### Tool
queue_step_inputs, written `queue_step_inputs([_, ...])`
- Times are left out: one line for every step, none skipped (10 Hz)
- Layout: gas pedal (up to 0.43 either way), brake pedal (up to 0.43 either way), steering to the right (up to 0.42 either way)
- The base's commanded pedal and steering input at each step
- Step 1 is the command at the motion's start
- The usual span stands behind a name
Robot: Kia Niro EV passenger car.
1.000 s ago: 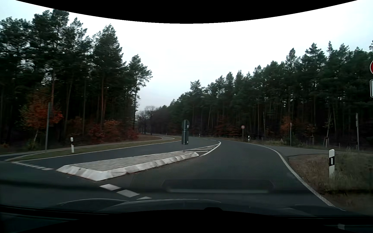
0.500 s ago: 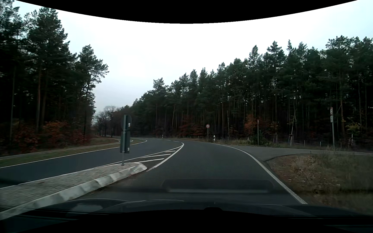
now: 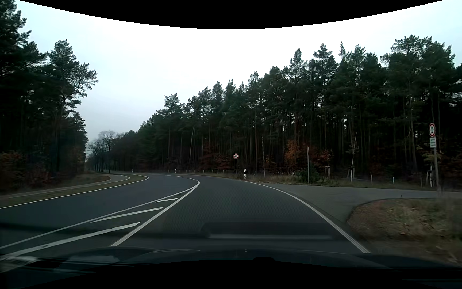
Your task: Follow the waypoints while adhering to traffic rules and regulations
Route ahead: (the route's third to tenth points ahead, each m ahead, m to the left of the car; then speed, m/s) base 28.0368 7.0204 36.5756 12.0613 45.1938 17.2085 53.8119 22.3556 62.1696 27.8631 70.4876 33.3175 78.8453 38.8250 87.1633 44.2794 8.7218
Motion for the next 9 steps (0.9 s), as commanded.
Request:
queue_step_inputs([0.311,0.000,-0.012])
queue_step_inputs([0.311,0.000,-0.026])
queue_step_inputs([0.319,0.000,-0.038])
queue_step_inputs([0.319,0.000,-0.045])
queue_step_inputs([0.319,0.000,-0.048])
queue_step_inputs([0.319,0.000,-0.052])
queue_step_inputs([0.319,0.000,-0.053])
queue_step_inputs([0.319,0.000,-0.053])
queue_step_inputs([0.319,0.000,-0.055])
